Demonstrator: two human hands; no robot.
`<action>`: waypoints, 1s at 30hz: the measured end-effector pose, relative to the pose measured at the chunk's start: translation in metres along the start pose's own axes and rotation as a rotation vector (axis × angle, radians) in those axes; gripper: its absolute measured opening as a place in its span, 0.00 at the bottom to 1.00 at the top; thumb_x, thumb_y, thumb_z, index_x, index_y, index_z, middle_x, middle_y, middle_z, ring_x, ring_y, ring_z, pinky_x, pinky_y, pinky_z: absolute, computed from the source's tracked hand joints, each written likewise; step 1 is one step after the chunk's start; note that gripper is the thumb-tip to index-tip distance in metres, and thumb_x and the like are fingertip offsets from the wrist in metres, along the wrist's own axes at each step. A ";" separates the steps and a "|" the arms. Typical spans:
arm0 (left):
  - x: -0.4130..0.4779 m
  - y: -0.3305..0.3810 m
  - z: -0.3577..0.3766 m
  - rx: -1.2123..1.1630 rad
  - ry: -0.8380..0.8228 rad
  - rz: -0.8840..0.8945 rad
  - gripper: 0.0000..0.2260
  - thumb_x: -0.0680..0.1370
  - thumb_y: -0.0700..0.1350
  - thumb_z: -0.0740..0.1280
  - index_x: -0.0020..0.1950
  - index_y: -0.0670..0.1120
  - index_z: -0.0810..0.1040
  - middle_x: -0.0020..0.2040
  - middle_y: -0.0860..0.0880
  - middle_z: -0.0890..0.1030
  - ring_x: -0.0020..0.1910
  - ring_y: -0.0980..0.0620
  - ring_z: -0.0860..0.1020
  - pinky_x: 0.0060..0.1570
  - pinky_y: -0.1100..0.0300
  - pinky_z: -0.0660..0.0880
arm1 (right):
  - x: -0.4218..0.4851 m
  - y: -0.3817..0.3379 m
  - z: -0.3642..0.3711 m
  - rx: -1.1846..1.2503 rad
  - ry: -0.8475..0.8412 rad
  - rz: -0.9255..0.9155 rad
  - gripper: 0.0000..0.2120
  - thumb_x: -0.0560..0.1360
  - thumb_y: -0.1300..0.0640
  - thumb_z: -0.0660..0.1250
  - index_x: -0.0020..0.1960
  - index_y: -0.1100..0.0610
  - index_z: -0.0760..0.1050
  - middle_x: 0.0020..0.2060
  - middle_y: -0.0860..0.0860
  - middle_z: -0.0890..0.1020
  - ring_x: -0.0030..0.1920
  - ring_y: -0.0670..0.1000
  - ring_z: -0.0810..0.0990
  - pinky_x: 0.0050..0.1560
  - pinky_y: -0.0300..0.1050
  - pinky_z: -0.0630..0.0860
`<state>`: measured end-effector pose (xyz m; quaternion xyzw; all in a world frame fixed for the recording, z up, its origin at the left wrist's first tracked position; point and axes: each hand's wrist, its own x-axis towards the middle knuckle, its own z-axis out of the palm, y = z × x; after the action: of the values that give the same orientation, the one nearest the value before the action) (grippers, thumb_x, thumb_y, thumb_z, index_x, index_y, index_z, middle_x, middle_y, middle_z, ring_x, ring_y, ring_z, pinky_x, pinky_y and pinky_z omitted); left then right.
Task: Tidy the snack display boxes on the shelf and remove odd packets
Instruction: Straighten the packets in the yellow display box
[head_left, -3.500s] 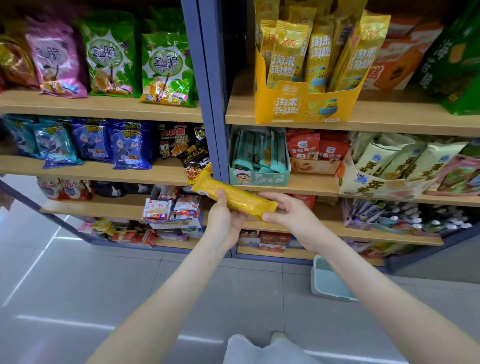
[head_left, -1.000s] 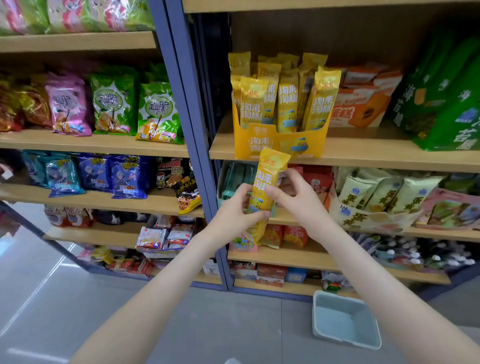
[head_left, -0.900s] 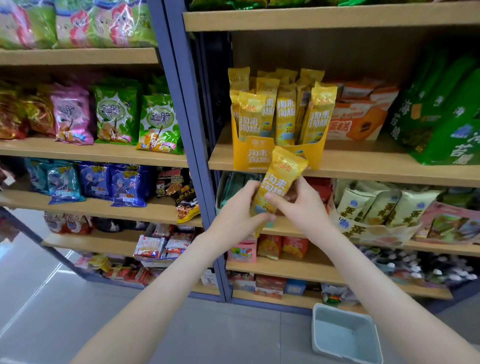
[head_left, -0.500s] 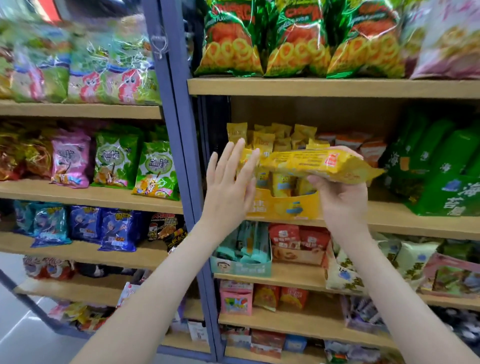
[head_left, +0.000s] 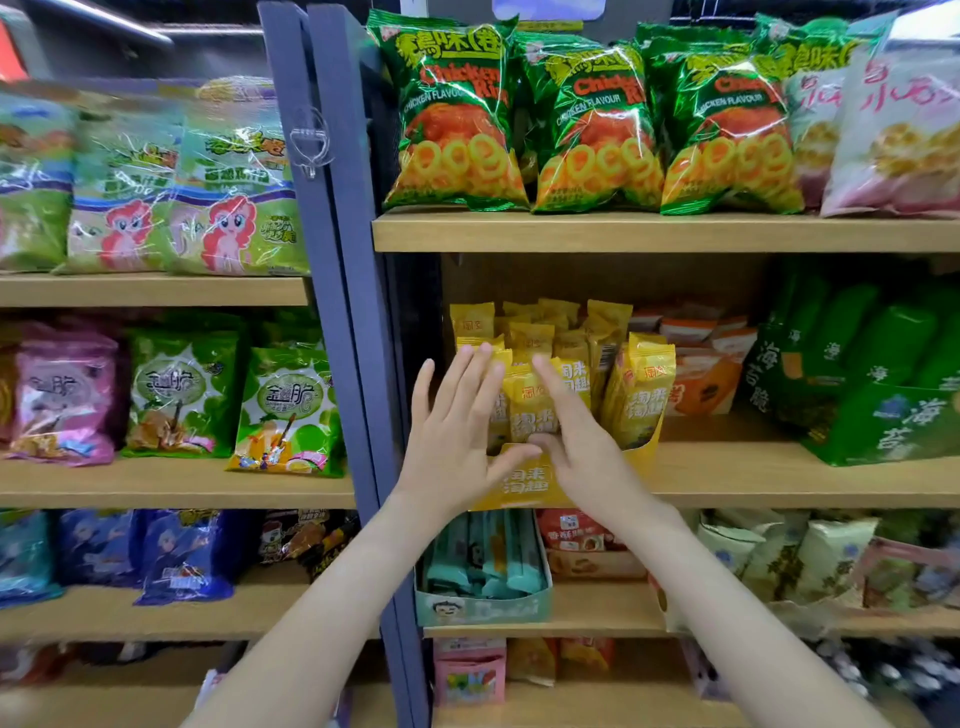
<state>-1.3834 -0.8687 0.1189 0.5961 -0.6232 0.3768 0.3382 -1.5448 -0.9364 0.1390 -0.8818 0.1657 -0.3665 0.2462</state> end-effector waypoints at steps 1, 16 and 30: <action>0.000 -0.001 0.002 -0.006 0.020 0.008 0.36 0.78 0.67 0.54 0.76 0.44 0.56 0.74 0.40 0.66 0.76 0.43 0.60 0.74 0.39 0.52 | -0.001 0.000 0.001 -0.013 -0.036 0.010 0.39 0.81 0.60 0.60 0.70 0.25 0.40 0.69 0.24 0.48 0.70 0.30 0.57 0.68 0.36 0.63; 0.001 -0.005 0.034 0.051 0.105 0.043 0.38 0.71 0.68 0.68 0.72 0.47 0.64 0.74 0.39 0.62 0.75 0.37 0.60 0.70 0.32 0.57 | 0.042 0.047 -0.030 -0.355 -0.094 -0.114 0.50 0.77 0.73 0.60 0.74 0.36 0.30 0.77 0.46 0.52 0.77 0.46 0.47 0.74 0.43 0.55; 0.004 -0.022 0.041 0.070 0.105 0.105 0.38 0.73 0.69 0.64 0.74 0.49 0.56 0.72 0.37 0.62 0.74 0.36 0.59 0.70 0.32 0.58 | 0.054 0.070 -0.018 -0.561 0.062 -0.401 0.38 0.64 0.62 0.78 0.68 0.53 0.61 0.64 0.55 0.64 0.66 0.58 0.63 0.67 0.57 0.52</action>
<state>-1.3610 -0.9064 0.1043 0.5534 -0.6214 0.4465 0.3289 -1.5289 -1.0256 0.1416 -0.9186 0.0907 -0.3745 -0.0880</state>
